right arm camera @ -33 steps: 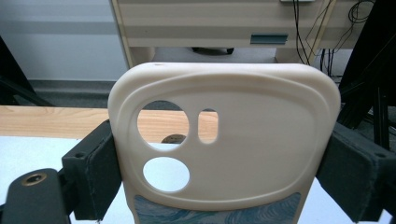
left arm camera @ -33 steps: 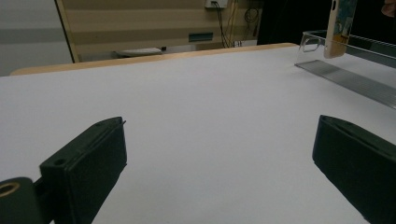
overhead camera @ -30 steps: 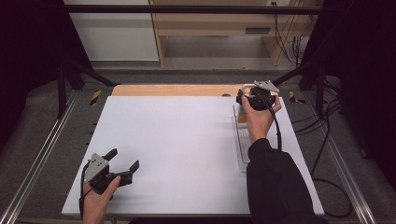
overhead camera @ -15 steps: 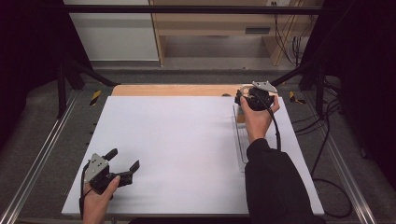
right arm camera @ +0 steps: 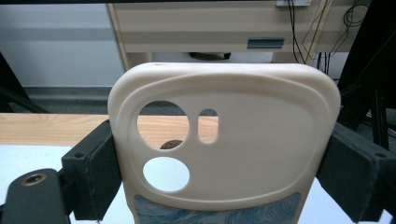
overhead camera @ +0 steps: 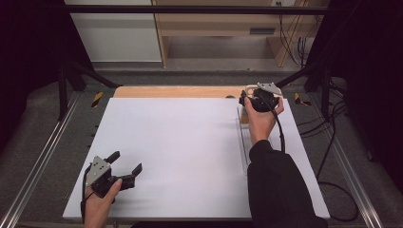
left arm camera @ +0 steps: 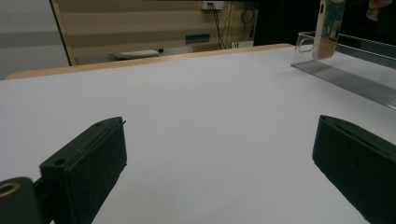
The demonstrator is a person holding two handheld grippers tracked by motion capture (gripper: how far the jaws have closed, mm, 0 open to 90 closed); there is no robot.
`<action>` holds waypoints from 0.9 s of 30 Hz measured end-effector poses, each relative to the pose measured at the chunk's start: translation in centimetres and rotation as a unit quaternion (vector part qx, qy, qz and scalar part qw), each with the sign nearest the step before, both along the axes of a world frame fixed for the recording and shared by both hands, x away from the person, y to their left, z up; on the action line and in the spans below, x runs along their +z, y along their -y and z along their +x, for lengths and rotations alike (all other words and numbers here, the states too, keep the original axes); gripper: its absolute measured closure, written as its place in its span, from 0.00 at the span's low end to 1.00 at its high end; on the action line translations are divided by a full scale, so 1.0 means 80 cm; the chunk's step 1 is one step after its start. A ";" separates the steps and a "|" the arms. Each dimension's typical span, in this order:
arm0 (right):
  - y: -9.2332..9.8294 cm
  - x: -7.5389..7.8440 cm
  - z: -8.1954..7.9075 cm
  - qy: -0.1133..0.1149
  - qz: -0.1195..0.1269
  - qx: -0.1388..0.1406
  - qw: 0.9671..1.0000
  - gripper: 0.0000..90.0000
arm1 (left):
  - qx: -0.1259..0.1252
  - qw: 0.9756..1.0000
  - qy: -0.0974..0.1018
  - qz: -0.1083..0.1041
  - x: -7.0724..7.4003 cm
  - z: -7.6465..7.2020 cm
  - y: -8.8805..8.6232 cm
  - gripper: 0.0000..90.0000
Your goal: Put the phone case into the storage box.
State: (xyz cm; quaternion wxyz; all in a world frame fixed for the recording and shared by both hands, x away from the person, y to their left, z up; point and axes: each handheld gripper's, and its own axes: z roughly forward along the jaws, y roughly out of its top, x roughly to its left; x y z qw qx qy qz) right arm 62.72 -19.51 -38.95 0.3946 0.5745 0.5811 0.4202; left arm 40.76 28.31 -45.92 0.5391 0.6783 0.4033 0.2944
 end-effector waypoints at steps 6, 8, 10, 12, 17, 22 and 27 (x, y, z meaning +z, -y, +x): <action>0.000 -0.005 0.004 0.001 -0.001 -0.005 1.000 0.13 | 0.000 1.000 0.000 0.000 0.000 0.000 0.000 0.03; 0.000 -0.006 0.005 0.003 -0.001 -0.007 1.000 0.13 | 0.000 1.000 0.000 -0.001 0.000 0.000 0.000 0.03; -0.001 -0.006 0.005 0.005 -0.002 -0.008 1.000 0.13 | 0.000 1.000 -0.001 -0.001 0.000 0.000 0.000 0.03; -0.001 -0.006 0.005 0.004 -0.002 -0.009 1.000 0.13 | -0.001 1.000 -0.001 -0.001 0.000 0.000 0.000 0.03; -0.002 -0.007 0.006 0.004 -0.002 -0.008 1.000 0.13 | -0.003 1.000 -0.002 0.001 0.000 0.000 0.001 0.03; -0.005 -0.010 0.008 0.004 -0.005 -0.006 1.000 0.13 | -0.004 1.000 -0.002 -0.001 0.000 0.000 0.001 0.03; -0.008 -0.015 0.011 0.001 -0.004 -0.010 1.000 0.13 | -0.007 1.000 -0.003 -0.004 0.000 0.000 0.001 0.03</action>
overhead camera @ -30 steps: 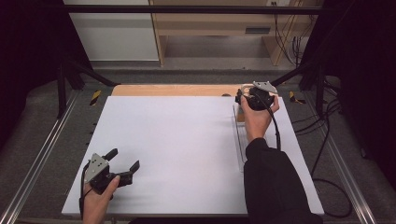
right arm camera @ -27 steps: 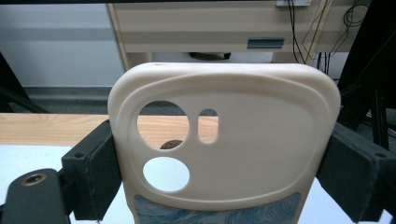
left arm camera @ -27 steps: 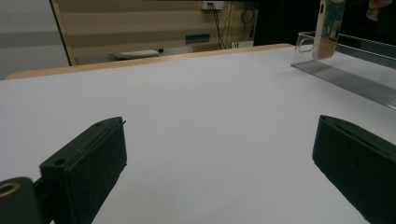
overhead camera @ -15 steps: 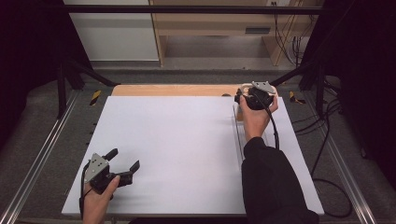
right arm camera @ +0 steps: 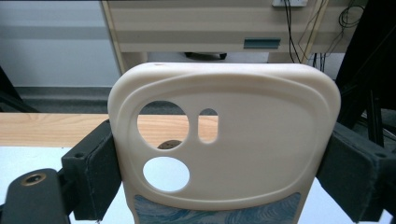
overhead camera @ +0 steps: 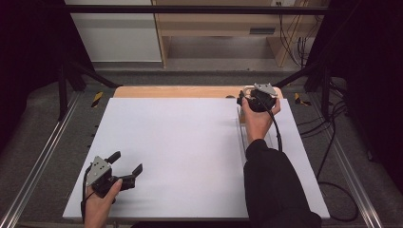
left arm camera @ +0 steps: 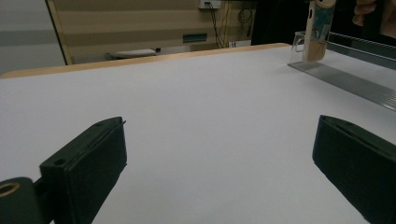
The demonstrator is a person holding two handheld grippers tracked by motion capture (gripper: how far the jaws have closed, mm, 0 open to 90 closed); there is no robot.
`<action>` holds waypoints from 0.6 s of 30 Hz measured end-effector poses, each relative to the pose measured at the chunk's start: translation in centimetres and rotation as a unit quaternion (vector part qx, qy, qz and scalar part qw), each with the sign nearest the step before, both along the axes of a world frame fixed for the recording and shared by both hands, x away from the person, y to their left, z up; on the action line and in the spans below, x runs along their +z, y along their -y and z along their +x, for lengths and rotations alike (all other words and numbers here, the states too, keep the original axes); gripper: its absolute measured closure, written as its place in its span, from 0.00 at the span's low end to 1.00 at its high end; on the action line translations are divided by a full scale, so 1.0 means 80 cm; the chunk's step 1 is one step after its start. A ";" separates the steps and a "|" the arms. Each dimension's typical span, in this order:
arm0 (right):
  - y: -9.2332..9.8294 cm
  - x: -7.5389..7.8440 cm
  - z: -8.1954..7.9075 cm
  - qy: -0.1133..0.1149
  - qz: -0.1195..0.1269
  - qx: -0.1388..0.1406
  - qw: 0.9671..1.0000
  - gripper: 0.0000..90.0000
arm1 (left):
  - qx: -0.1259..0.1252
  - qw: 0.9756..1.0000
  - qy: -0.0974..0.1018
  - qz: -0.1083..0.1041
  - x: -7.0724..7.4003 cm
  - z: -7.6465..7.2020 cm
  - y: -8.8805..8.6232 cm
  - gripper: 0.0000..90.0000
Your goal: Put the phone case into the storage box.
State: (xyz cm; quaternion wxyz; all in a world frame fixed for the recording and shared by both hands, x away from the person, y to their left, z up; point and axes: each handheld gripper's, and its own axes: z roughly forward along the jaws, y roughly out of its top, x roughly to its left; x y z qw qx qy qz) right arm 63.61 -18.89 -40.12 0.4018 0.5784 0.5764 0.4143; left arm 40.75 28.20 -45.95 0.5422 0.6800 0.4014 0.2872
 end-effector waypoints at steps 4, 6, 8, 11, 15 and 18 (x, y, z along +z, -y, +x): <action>-0.002 -0.004 0.003 0.002 -0.001 -0.006 1.000 0.13 | -0.003 1.000 -0.002 0.000 0.000 -0.001 0.000 0.03; -0.002 -0.004 0.005 0.002 0.003 -0.008 1.000 0.13 | -0.003 1.000 -0.002 -0.002 0.000 0.000 0.001 0.03; -0.002 -0.005 0.006 0.002 0.006 -0.012 1.000 0.13 | -0.004 1.000 -0.002 -0.003 0.000 0.000 0.001 0.03; -0.001 -0.007 0.007 0.001 0.005 -0.013 1.000 0.13 | -0.006 1.000 0.000 -0.002 0.001 -0.001 0.001 0.03; -0.002 -0.008 0.009 0.002 0.001 -0.017 1.000 0.13 | -0.006 1.000 0.000 -0.002 0.001 -0.001 0.001 0.03; -0.002 -0.009 0.010 0.003 0.001 -0.016 1.000 0.13 | -0.007 1.000 0.000 -0.002 0.001 -0.001 0.001 0.03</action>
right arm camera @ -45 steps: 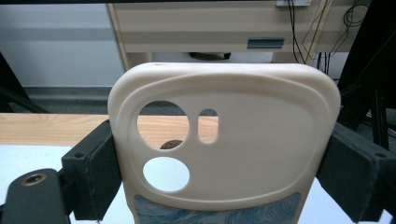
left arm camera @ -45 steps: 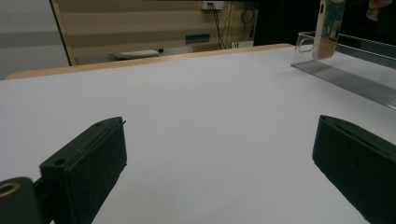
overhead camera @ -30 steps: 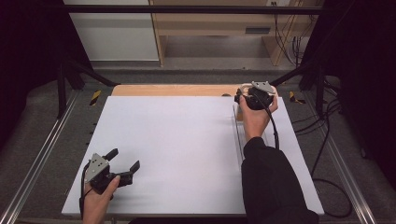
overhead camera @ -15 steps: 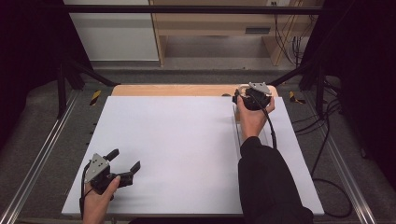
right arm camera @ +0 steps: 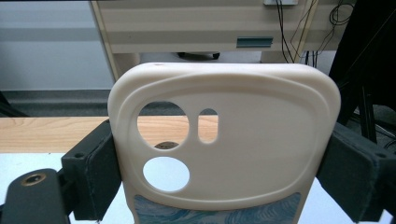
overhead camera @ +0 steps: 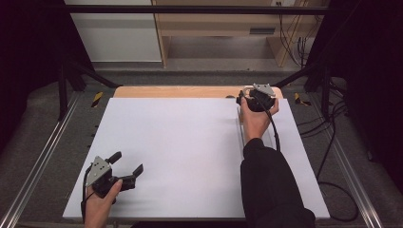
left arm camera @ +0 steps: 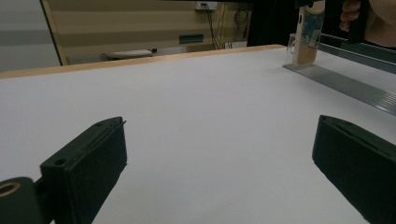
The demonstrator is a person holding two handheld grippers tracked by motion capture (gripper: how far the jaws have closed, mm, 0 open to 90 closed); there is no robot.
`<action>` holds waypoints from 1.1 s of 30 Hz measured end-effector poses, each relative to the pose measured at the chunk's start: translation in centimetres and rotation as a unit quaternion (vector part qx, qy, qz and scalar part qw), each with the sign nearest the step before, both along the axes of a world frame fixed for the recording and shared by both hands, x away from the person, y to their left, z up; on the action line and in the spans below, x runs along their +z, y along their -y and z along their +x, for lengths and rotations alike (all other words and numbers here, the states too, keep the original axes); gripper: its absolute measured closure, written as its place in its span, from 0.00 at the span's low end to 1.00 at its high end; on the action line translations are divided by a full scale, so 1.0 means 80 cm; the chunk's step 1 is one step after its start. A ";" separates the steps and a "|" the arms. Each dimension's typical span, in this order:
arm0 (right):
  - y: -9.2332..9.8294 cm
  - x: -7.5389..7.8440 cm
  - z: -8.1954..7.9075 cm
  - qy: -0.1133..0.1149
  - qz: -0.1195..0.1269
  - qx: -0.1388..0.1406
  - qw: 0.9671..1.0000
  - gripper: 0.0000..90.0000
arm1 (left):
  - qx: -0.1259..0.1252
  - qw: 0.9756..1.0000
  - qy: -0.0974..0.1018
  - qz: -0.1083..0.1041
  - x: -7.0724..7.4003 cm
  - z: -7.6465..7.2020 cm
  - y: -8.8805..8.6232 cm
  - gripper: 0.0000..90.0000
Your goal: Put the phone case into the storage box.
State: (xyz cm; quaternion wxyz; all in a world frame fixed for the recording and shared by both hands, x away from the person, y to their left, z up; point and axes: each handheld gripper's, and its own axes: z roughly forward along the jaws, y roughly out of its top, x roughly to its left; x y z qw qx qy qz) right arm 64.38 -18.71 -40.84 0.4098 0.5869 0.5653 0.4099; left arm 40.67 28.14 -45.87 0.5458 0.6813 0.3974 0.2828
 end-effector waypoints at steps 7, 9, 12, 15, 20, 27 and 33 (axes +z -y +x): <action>0.001 -0.001 0.001 0.005 0.000 -0.002 1.000 0.13 | 0.000 1.000 -0.001 -0.001 0.000 0.000 0.000 0.03; 0.001 -0.001 0.001 0.006 0.000 -0.001 1.000 0.13 | 0.000 1.000 -0.001 -0.002 -0.001 0.001 0.001 0.03; 0.001 -0.003 0.002 0.006 0.000 -0.002 1.000 0.13 | -0.002 1.000 -0.001 0.000 0.000 0.001 0.001 0.03; 0.001 -0.004 0.003 0.006 0.001 -0.002 1.000 0.12 | -0.001 1.000 -0.001 -0.002 0.000 0.001 0.000 0.03; -0.001 -0.004 0.003 0.007 -0.001 -0.001 1.000 0.12 | -0.001 1.000 -0.001 -0.002 0.000 0.001 0.001 0.03; -0.001 -0.004 0.003 0.006 -0.001 0.001 1.000 0.12 | -0.002 1.000 -0.002 -0.002 0.000 0.001 0.001 0.03; -0.003 -0.005 0.003 0.008 -0.007 0.003 1.000 0.12 | -0.003 1.000 -0.002 -0.002 0.000 0.001 0.002 0.03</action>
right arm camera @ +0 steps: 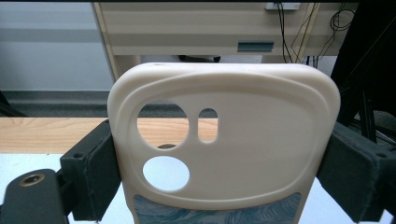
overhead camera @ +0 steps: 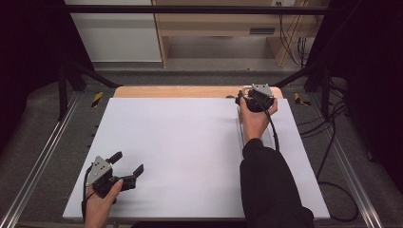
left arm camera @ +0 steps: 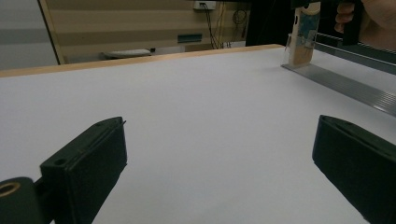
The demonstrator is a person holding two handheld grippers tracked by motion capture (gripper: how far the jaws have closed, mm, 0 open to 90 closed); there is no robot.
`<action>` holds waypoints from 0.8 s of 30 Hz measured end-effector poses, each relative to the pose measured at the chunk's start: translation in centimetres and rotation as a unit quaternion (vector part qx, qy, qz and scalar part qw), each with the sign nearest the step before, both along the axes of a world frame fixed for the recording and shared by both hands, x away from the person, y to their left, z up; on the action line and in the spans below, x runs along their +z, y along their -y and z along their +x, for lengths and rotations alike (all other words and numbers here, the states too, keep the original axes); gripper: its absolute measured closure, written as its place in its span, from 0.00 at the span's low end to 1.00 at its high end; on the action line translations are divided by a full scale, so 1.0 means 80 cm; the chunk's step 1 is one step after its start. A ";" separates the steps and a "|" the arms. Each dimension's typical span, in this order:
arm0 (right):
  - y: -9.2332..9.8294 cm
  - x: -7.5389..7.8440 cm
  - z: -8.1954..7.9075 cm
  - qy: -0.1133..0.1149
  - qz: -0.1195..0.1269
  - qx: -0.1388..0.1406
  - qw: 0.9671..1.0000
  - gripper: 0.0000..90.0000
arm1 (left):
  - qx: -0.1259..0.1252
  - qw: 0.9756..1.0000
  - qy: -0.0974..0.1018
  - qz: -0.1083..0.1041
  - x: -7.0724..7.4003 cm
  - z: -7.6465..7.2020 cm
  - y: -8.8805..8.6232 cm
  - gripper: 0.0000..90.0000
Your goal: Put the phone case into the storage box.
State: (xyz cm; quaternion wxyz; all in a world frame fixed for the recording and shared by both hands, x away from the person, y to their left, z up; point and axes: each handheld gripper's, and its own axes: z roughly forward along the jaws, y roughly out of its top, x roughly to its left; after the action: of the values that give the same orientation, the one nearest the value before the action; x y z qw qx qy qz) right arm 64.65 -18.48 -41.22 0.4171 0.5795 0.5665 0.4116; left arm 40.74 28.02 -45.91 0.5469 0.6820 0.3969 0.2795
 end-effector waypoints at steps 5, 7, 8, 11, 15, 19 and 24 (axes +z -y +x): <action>0.000 0.000 0.001 -0.001 -0.001 0.000 1.000 0.12 | 0.000 1.000 0.000 -0.001 0.000 0.000 0.000 0.03; 0.000 0.000 0.001 -0.001 0.000 -0.001 1.000 0.12 | -0.001 1.000 0.000 0.000 0.000 0.000 0.000 0.03; 0.000 0.000 0.001 -0.001 -0.001 -0.001 1.000 0.12 | -0.001 1.000 0.000 0.001 0.000 0.000 0.000 0.03; 0.000 0.000 0.001 0.000 -0.001 0.000 1.000 0.12 | -0.003 1.000 0.000 0.003 0.000 0.000 0.001 0.03; 0.002 -0.001 0.002 -0.001 0.000 0.003 1.000 0.12 | -0.002 1.000 -0.001 0.002 0.000 0.000 0.001 0.03; 0.002 -0.001 0.002 -0.001 0.000 0.005 1.000 0.12 | -0.003 1.000 0.000 0.003 0.000 0.000 0.001 0.03; 0.001 -0.001 0.003 0.001 0.001 0.004 1.000 0.12 | -0.003 1.000 0.001 0.002 0.000 0.001 0.002 0.03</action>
State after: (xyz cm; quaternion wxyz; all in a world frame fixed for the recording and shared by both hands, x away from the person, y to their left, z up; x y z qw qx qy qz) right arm 64.87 -18.54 -41.28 0.4156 0.5774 0.5678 0.4140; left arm 40.80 27.84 -45.92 0.5467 0.6840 0.3940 0.2795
